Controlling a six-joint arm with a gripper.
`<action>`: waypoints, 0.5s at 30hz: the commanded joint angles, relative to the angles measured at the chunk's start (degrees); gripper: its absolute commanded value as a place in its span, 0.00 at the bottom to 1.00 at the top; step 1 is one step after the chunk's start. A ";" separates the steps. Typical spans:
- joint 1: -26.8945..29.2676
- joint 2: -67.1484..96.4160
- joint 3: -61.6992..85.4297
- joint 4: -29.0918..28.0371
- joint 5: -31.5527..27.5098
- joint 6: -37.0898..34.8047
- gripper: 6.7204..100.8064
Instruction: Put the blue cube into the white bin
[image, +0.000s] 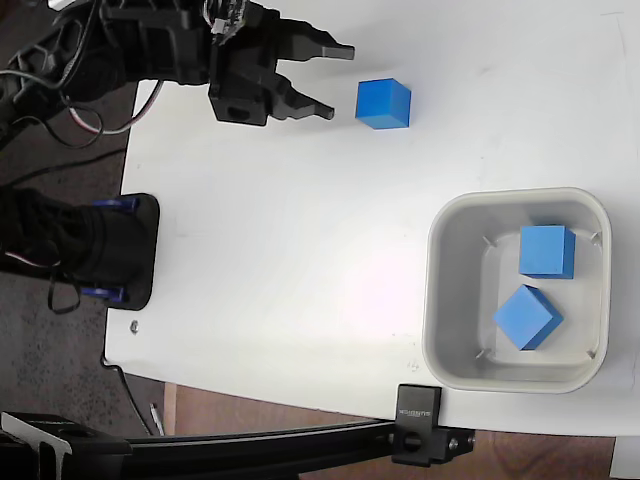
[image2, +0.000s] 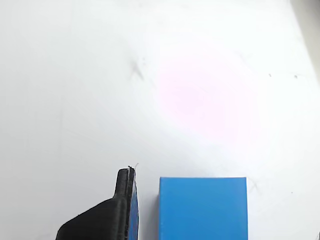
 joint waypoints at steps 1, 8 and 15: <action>0.26 0.97 -0.44 -1.93 -0.35 0.53 0.99; 0.79 -0.53 1.32 -5.01 -1.58 1.58 0.99; 1.58 -1.23 3.43 -8.79 -3.69 2.02 0.99</action>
